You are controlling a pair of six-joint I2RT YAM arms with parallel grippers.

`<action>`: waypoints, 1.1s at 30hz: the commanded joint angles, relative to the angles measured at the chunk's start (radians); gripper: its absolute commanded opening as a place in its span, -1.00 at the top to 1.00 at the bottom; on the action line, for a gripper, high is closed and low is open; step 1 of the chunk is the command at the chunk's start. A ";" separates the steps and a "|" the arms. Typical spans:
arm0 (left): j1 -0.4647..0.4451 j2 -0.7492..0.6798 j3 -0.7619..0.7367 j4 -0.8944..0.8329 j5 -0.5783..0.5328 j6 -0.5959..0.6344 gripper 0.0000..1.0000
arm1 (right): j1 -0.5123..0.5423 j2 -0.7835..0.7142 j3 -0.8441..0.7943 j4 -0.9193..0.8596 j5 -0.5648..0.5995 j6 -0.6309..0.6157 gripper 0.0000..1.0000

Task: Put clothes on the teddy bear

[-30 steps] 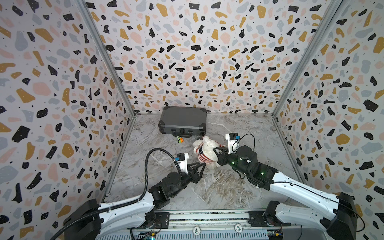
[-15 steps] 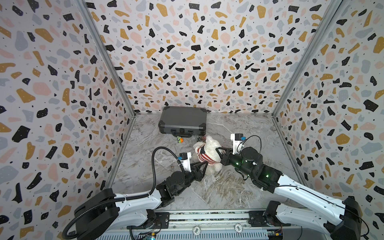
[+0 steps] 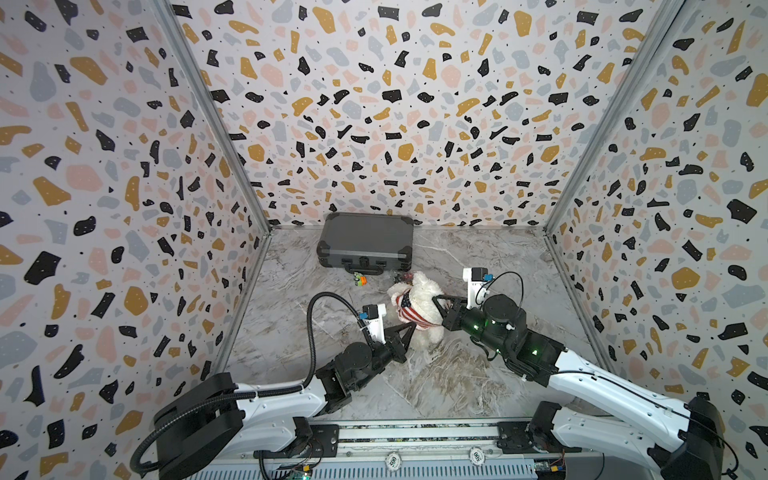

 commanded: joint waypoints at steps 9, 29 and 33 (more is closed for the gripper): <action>-0.003 0.030 -0.005 -0.098 -0.140 -0.071 1.00 | -0.002 -0.135 -0.046 0.104 -0.016 0.038 1.00; 0.038 0.051 -0.003 -0.182 -0.136 0.069 1.00 | -0.126 -0.185 -0.065 0.222 -0.338 0.194 1.00; 0.038 0.068 -0.003 -0.219 -0.169 0.110 1.00 | -0.158 -0.192 -0.088 0.255 -0.389 0.237 1.00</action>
